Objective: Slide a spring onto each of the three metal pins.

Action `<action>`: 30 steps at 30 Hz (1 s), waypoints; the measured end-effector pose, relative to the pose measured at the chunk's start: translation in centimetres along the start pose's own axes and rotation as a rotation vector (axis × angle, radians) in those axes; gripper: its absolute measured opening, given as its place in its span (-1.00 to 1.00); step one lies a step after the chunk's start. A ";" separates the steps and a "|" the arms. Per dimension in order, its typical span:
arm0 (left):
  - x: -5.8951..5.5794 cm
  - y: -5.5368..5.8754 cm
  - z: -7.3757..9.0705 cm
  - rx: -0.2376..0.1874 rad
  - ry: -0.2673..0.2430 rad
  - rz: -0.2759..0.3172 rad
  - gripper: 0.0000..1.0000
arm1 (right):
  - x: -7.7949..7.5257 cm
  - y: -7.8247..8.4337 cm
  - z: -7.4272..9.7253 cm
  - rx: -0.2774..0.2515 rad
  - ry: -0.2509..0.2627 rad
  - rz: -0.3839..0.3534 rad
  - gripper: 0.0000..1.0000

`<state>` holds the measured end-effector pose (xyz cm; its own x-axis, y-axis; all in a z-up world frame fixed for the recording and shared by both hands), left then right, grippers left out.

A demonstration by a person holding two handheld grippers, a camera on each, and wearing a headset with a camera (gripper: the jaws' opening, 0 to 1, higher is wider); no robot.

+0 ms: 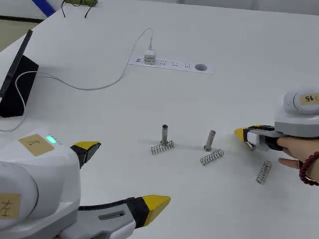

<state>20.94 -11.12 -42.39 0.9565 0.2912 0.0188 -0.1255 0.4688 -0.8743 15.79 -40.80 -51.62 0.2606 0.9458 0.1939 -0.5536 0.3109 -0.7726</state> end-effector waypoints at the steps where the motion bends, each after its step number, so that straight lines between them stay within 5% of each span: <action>1: 0.0 0.0 0.0 0.002 0.000 0.003 0.79 | 0.0 0.0 -0.1 -0.001 0.001 0.001 -0.67; 12: 0.6 -0.1 0.2 -0.005 -0.010 0.005 0.77 | 0.0 0.4 -0.5 0.021 0.014 0.014 -0.80; 20: 0.8 0.0 0.4 -0.005 -0.017 0.010 0.76 | -0.2 0.4 -0.5 0.019 0.020 -0.044 -0.82; 30: 0.9 -0.4 0.5 -0.017 -0.023 0.011 0.75 | 0.3 -0.5 1.5 -0.016 0.004 -0.098 -0.82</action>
<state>21.69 -10.59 -41.81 0.9489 0.3151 0.0200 -0.1312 0.4511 -0.8828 14.98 -40.58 -50.24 0.3160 0.9106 0.2664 -0.5128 0.4002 -0.7595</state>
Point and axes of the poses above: the centre of the closed fingertips' face, and the gripper's own axes: z roughly backward along the fingers, x roughly to its left, y roughly out of its underside, the point moved 3 cm from there along z, roughly backward along the fingers, and after that the axes turned 7 degrees about -y, right-handed, at the moved point
